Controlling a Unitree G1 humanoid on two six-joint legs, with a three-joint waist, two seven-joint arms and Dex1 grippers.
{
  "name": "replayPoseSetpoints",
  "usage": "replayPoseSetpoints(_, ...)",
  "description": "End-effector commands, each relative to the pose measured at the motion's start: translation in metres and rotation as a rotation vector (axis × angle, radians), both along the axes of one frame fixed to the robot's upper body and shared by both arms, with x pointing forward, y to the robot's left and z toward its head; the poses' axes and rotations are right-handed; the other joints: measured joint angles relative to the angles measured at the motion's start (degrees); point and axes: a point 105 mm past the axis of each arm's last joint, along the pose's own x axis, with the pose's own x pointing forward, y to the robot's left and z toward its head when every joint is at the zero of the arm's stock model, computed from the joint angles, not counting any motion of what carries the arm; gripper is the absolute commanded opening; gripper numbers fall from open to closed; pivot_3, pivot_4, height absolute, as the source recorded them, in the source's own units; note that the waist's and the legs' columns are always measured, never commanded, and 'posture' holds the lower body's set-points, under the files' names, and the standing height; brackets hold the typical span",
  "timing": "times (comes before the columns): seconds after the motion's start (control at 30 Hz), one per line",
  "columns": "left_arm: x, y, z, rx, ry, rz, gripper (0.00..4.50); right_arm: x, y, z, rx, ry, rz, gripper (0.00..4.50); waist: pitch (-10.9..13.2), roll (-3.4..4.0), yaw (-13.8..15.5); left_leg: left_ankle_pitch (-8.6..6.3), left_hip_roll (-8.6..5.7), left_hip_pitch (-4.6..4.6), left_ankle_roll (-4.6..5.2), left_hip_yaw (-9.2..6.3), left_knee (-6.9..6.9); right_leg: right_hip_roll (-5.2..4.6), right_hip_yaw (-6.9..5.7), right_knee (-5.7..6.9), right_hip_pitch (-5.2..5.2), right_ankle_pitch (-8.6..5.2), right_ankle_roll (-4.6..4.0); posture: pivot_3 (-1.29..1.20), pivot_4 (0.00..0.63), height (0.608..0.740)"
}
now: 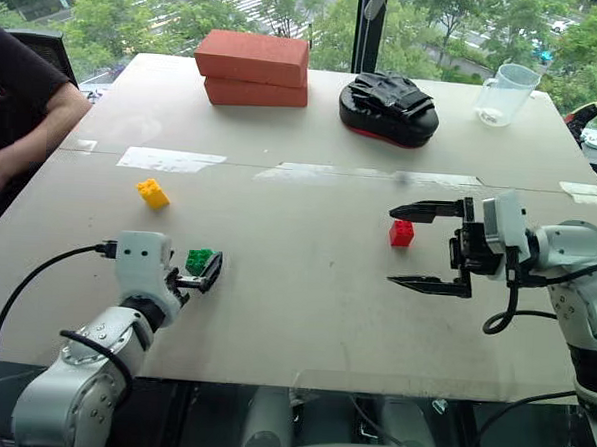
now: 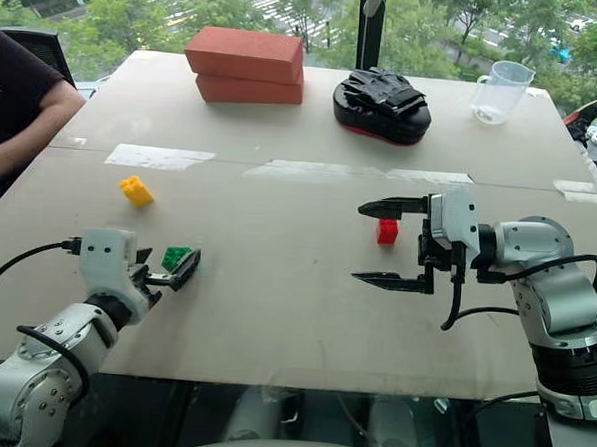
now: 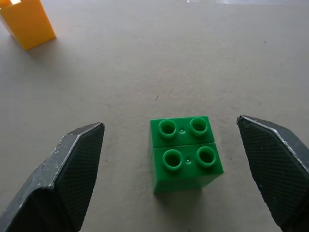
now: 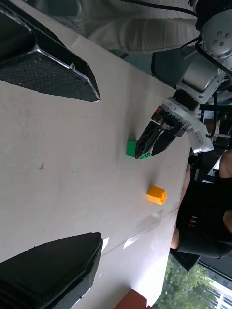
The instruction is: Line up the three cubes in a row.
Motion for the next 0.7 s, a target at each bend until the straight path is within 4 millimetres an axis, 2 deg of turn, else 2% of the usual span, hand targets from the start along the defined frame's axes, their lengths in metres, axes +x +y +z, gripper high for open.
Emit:
replayPoseSetpoints(0.03, 0.004, -0.002, -0.003, -0.003, 0.003, -0.012, 4.11, -0.005, 0.002, 0.006, -0.009, -0.053, 0.001, 4.50, 0.00, -0.01, 0.01, 0.00, 0.00, -0.02, 0.00, -0.01, 0.00, 0.01, -0.01, 0.00, 0.00, 0.00, 0.00, 0.00, 0.150, 0.740)
replayPoseSetpoints(0.1, 0.005, -0.003, -0.007, 0.003, 0.019, -0.022, 3.74, -0.005, 0.001, 0.005, -0.018, -0.057, -0.005, 4.50, 0.00, -0.01, 0.03, 0.00, 0.00, -0.02, 0.00, 0.00, 0.00, -0.01, -0.01, 0.00, -0.01, 0.00, 0.00, 0.00, 0.150, 0.740)
replayPoseSetpoints(0.27, 0.008, -0.001, -0.007, 0.024, 0.003, -0.054, 1.30, -0.006, -0.003, 0.006, -0.022, -0.064, -0.044, 4.50, 0.00, -0.01, 0.06, -0.01, 0.01, -0.02, -0.01, -0.02, 0.01, -0.05, -0.03, 0.00, -0.02, -0.04, 0.06, 0.00, 0.150, 0.740)
replayPoseSetpoints(0.37, 0.009, -0.007, 0.000, 0.012, -0.009, -0.160, 1.29, -0.007, -0.006, 0.005, -0.020, -0.072, -0.096, 4.50, 0.00, -0.01, 0.05, -0.01, 0.01, -0.02, -0.01, -0.04, 0.00, -0.07, -0.05, -0.01, -0.03, -0.04, 0.05, 0.00, 0.150, 0.740)
replayPoseSetpoints(0.47, 0.023, -0.021, 0.024, 0.090, -0.113, -0.392, 1.29, -0.003, -0.015, 0.002, 0.052, -0.016, -0.218, 4.50, 0.01, -0.01, 0.31, -0.02, 0.02, -0.07, -0.02, -0.08, 0.00, -0.11, -0.12, -0.01, -0.07, -0.06, 0.05, 0.00, 0.150, 0.740)
replayPoseSetpoints(0.57, 0.032, -0.044, 0.042, -0.058, -0.097, -0.675, 1.29, -0.006, -0.023, -0.006, 0.060, 0.053, -0.290, 4.50, 0.01, 0.01, 1.40, -0.02, -0.02, -0.10, -0.03, -0.16, 0.01, -0.17, -0.27, -0.01, -0.06, -0.12, 0.15, 0.00, 0.150, 0.740)
replayPoseSetpoints(0.6, 0.035, -0.055, 0.049, -0.055, -0.116, -0.808, 1.29, -0.008, -0.026, -0.008, 0.055, 0.053, -0.314, 4.50, 0.01, 0.01, 1.46, -0.02, -0.02, -0.11, -0.03, -0.16, 0.01, -0.19, -0.28, -0.01, -0.06, -0.13, 0.17, 0.00, 0.150, 0.740)
replayPoseSetpoints(0.7, 0.050, -0.076, 0.052, 0.020, -0.095, -1.116, 1.29, -0.014, -0.037, -0.014, 0.043, 0.073, -0.386, 4.50, 0.01, 0.06, 1.65, -0.02, -0.18, -0.13, -0.01, -0.11, 0.02, -0.26, -0.26, -0.02, -0.04, -0.14, 0.20, 0.00, 0.150, 0.740)
